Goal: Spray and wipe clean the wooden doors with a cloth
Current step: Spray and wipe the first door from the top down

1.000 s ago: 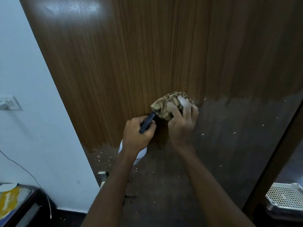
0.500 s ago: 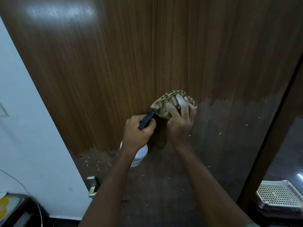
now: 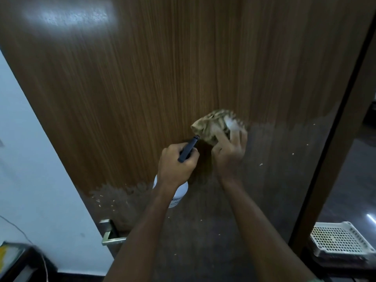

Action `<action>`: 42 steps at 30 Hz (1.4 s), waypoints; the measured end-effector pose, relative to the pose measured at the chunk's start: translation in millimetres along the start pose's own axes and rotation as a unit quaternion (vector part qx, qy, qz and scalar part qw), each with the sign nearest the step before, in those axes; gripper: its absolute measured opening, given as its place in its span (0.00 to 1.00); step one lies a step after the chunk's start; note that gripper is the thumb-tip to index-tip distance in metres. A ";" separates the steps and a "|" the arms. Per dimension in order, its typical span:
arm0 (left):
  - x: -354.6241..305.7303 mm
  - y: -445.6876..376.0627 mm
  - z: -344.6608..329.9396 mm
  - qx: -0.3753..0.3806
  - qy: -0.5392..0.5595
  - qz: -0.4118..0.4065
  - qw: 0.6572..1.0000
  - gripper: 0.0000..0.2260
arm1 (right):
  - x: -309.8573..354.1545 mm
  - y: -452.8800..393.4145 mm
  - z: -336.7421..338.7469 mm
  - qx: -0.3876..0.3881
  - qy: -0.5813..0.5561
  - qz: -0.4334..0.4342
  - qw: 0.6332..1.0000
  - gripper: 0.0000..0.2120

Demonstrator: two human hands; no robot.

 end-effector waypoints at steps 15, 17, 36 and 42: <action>-23.4 -7.5 -41.1 0.005 0.003 -0.010 1.000 0.17 | -48.6 11.6 9.7 0.022 -0.001 0.041 0.999 0.15; -26.7 -6.8 -51.8 0.008 0.009 -0.010 1.000 0.17 | -69.5 77.6 20.6 0.078 -0.004 0.100 0.992 0.11; -39.3 -1.5 -127.9 -0.027 0.016 -0.022 0.999 0.17 | -137.6 10.0 23.9 0.032 -0.017 0.084 0.996 0.15; -51.8 -9.0 -146.6 -0.028 0.012 -0.034 0.999 0.17 | -142.6 -13.4 16.7 0.001 -0.028 0.040 0.999 0.14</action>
Point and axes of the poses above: each hand's wrist, its own y-axis away from the middle knuckle, its own z-axis out of the back of the hand, x = y × z, the point moved 2 cm from there along -y, towards the middle knuckle, and after that the axes turned 12 degrees about y, right-handed, at the moved point
